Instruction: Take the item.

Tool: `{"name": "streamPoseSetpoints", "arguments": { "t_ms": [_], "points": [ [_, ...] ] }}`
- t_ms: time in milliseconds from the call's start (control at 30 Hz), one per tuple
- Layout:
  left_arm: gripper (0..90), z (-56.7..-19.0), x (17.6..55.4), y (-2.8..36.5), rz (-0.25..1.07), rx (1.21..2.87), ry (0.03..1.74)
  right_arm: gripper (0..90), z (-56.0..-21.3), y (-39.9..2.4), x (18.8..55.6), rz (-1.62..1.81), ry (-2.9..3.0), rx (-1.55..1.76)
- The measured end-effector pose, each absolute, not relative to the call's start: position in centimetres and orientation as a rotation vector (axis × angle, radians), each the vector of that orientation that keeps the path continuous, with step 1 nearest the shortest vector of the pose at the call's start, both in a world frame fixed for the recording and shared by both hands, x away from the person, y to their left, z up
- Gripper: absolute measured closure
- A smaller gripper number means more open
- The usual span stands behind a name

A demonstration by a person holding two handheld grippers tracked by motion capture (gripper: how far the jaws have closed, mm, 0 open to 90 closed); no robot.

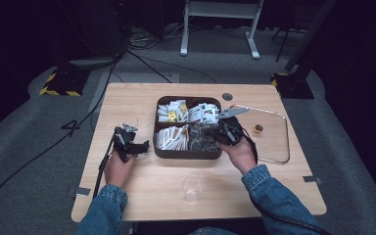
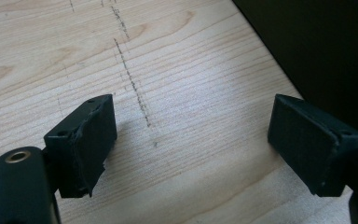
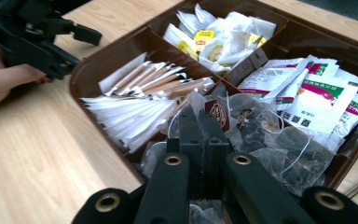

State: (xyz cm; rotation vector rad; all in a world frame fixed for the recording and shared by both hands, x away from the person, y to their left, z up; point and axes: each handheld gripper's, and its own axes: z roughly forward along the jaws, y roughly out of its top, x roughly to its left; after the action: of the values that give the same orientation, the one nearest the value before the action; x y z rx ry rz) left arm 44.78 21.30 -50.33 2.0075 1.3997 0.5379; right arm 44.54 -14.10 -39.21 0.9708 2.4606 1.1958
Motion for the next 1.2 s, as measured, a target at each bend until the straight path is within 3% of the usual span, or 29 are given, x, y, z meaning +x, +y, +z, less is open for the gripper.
{"name": "streamPoseSetpoints", "arguments": {
  "t_ms": [1200],
  "points": [
    [16.3,-50.3,44.8,21.3,0.543,2.007,1.405,89.7,-36.1,-13.8,35.0,1.364,2.566,0.688]
  ]
}}
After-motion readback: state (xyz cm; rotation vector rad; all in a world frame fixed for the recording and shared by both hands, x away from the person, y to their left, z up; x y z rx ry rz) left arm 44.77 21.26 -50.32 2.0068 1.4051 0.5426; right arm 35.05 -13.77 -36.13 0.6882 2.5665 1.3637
